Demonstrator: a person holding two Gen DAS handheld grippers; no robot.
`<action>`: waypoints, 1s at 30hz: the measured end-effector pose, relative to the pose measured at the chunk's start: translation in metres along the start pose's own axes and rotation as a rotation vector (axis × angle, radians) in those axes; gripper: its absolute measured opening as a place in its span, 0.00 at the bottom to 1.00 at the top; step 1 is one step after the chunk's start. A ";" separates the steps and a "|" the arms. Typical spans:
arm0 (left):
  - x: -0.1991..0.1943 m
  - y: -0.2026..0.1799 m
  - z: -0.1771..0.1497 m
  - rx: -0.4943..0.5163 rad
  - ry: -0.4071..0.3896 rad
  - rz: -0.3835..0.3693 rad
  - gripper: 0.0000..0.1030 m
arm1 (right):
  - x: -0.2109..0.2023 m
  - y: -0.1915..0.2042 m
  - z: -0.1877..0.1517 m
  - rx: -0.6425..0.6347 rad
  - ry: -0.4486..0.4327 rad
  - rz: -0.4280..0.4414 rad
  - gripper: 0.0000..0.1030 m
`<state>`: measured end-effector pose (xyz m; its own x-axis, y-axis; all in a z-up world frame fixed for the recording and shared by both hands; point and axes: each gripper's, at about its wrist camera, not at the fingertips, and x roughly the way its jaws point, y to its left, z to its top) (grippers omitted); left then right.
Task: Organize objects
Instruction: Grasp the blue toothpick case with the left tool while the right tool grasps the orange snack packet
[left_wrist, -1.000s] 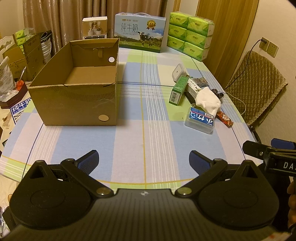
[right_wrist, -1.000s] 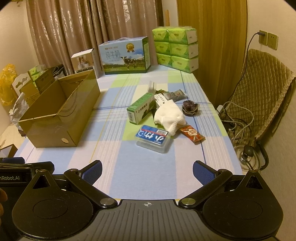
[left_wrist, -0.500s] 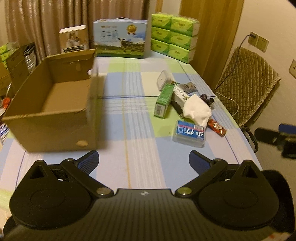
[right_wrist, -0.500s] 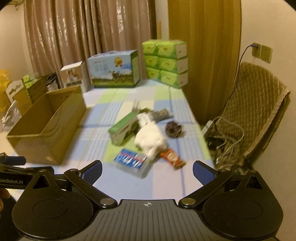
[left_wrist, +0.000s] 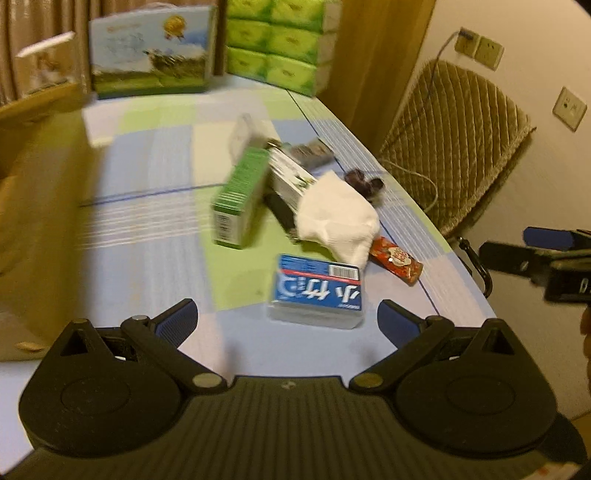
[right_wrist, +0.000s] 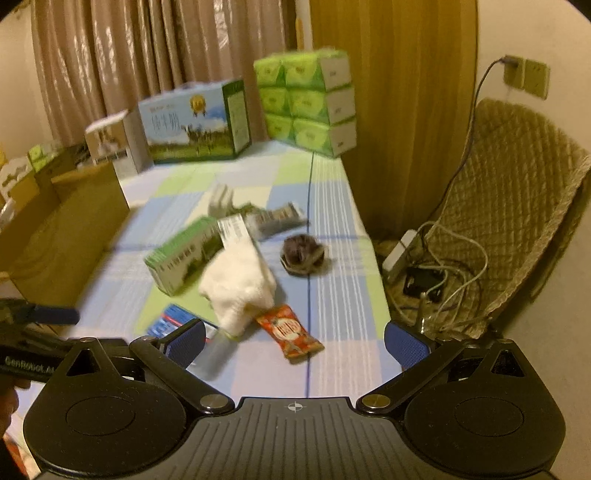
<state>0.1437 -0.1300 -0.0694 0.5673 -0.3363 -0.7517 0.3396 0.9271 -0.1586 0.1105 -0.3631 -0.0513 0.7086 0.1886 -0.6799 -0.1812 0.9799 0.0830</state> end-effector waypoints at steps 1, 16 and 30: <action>0.008 -0.004 0.001 0.007 0.005 -0.009 0.99 | 0.006 -0.004 -0.002 -0.003 0.003 0.006 0.98; 0.086 -0.012 0.004 0.132 0.076 -0.047 0.85 | 0.090 -0.023 -0.016 -0.150 0.080 0.142 0.75; 0.086 0.000 0.009 0.235 0.043 -0.010 0.82 | 0.118 0.001 -0.011 -0.290 0.119 0.154 0.26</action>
<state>0.1992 -0.1608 -0.1278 0.5320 -0.3335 -0.7783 0.5135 0.8579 -0.0166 0.1863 -0.3404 -0.1395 0.5764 0.3075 -0.7571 -0.4780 0.8783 -0.0071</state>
